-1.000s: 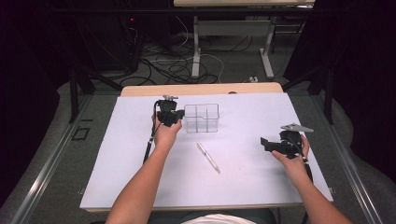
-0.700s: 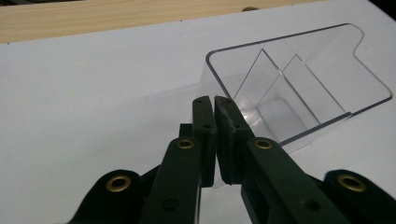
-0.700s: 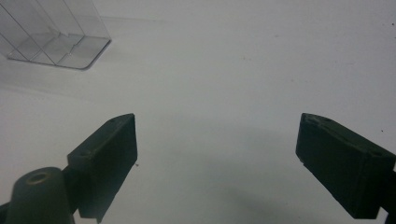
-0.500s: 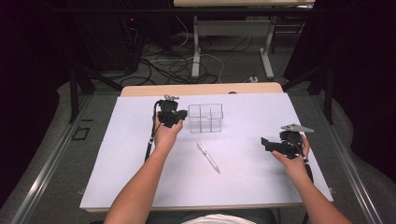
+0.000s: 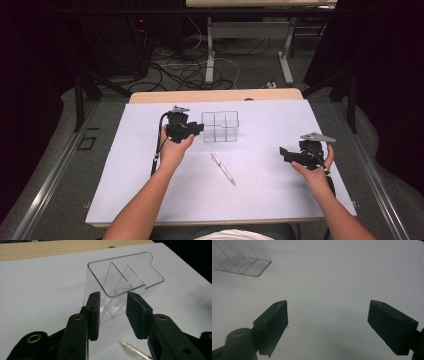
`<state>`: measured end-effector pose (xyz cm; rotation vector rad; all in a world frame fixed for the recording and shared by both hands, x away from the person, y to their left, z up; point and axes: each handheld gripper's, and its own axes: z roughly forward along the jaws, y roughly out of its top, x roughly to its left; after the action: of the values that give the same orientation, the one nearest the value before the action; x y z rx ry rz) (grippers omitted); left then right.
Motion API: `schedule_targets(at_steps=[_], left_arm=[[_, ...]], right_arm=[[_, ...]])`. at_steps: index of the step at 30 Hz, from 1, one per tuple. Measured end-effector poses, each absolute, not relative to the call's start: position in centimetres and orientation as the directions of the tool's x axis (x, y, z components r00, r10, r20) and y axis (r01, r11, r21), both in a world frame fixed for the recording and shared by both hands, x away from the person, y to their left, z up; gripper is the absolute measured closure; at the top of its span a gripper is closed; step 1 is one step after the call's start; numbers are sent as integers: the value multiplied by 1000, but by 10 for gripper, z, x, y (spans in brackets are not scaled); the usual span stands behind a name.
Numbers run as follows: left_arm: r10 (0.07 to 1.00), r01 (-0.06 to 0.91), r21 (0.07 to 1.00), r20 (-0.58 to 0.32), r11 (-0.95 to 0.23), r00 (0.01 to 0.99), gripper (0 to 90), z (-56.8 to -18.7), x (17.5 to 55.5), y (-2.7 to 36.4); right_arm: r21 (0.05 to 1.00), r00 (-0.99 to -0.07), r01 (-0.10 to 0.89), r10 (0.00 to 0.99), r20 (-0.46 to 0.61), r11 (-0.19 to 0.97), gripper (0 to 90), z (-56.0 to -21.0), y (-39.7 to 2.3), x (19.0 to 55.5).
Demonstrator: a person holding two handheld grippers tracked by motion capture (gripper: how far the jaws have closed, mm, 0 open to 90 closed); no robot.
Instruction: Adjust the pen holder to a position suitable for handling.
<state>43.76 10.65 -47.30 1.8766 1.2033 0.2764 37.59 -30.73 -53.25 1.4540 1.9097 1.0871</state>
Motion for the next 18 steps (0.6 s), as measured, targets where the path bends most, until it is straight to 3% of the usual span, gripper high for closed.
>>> schedule_targets(at_steps=[10,18], left_arm=[[804,612,774,-255,-163,537,474,-482,414,119],[788,589,785,-233,-194,570,412,-485,395,133]], right_arm=[[830,-307,547,949,73,113,189,-531,-305,375],[846,-331,520,941,73,117,229,-522,-298,369]])
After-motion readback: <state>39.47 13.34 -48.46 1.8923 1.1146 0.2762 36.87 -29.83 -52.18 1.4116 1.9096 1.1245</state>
